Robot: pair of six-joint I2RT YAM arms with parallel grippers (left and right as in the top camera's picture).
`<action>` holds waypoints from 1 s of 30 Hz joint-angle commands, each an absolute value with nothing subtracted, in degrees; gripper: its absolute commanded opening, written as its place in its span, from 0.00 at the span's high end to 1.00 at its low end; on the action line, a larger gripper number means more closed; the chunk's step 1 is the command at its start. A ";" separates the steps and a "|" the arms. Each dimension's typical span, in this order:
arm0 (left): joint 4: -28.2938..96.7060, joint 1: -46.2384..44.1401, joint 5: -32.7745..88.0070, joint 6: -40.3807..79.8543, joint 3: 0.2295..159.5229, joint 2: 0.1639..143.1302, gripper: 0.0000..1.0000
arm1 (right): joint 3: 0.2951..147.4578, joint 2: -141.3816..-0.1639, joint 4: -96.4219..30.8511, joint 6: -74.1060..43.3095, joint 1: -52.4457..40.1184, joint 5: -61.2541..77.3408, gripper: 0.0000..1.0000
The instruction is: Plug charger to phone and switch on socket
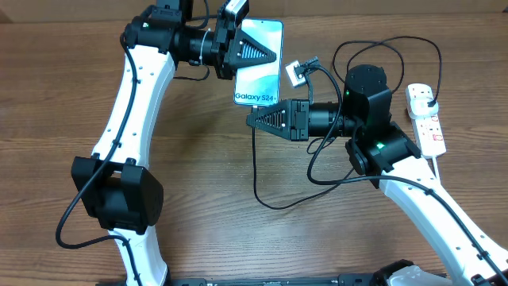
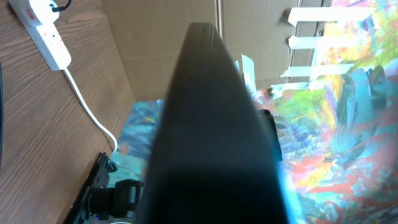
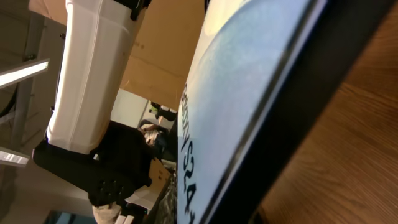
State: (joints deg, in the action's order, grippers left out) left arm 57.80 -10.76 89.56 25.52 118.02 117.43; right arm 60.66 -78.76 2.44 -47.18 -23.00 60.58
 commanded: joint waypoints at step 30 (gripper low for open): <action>58.67 -10.59 89.58 19.64 118.61 116.73 0.96 | 61.84 -78.54 6.39 -52.49 -21.02 55.02 0.45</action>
State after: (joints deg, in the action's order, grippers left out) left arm 58.54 -10.37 89.10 22.92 118.08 117.43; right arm 60.58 -79.24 5.10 -53.23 -23.20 58.76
